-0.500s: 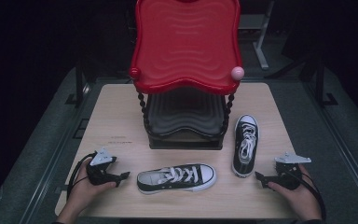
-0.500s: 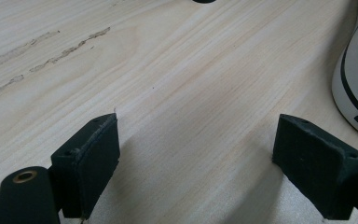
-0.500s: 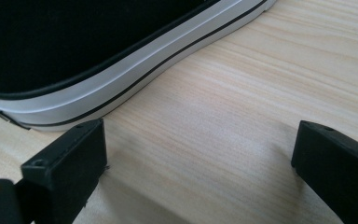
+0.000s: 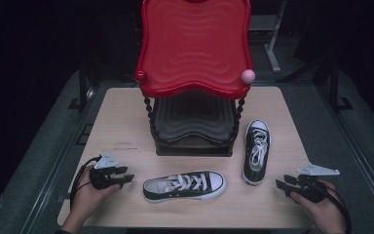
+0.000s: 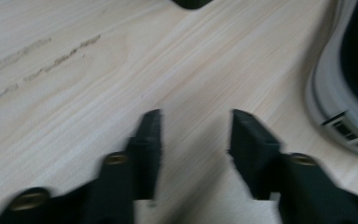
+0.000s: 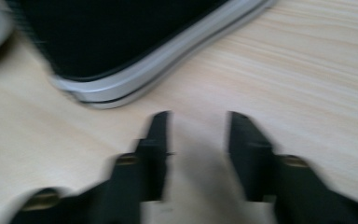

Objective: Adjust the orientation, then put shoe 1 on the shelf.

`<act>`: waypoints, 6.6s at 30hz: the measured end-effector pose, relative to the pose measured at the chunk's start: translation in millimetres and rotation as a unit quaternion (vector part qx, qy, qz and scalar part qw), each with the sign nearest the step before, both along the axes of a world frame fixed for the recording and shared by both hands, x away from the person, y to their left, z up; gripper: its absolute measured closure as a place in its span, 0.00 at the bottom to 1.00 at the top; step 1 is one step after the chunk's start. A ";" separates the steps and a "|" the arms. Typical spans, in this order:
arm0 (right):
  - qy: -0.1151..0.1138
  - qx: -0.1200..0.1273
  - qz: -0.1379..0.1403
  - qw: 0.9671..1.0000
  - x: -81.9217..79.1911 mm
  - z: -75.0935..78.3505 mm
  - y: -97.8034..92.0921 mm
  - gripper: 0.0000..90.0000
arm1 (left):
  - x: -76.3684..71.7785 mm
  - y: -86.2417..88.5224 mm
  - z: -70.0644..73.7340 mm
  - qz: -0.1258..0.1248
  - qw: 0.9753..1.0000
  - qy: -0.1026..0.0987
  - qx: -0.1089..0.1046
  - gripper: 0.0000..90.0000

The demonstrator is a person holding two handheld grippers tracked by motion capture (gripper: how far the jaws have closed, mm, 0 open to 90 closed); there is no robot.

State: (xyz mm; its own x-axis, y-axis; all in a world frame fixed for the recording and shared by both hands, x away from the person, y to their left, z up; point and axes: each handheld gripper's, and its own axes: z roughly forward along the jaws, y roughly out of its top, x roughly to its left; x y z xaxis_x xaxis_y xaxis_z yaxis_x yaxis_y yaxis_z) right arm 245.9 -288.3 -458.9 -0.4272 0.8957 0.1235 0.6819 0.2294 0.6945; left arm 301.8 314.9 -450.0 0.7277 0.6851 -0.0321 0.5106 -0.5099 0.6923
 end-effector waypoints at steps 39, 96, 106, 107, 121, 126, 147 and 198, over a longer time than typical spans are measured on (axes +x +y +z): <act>0.018 0.037 0.222 0.974 9.1 11.9 147.3 1.00 | 17.1 -74.1 -1.9 -0.148 0.985 0.086 -0.012 1.00; -0.046 0.125 0.197 0.971 3.3 44.0 173.1 0.53 | -40.4 -165.9 36.9 -0.189 0.975 0.049 -0.106 0.49; -0.047 0.138 0.221 0.964 -8.0 44.4 178.2 0.51 | -38.2 -162.5 27.7 -0.199 0.974 0.051 -0.099 0.68; -0.047 0.139 0.225 0.963 -8.5 43.8 179.8 0.51 | -38.8 -162.7 26.8 -0.204 0.972 0.058 -0.099 0.73; 0.035 0.141 0.235 0.961 -2.6 24.1 187.8 0.93 | -36.5 -159.6 27.2 -0.195 0.972 0.083 -0.103 0.96; 0.041 0.138 0.246 0.959 -4.3 29.7 184.3 0.93 | -39.1 -159.2 32.1 -0.205 0.970 0.082 -0.106 0.96; -0.026 0.169 0.288 0.942 -28.1 85.2 172.0 0.93 | -62.9 -152.0 97.2 -0.244 0.960 0.018 -0.133 0.96; -0.157 0.108 0.213 0.958 121.2 117.4 233.5 0.89 | 64.7 -119.5 121.4 -0.065 0.981 -0.118 -0.138 0.95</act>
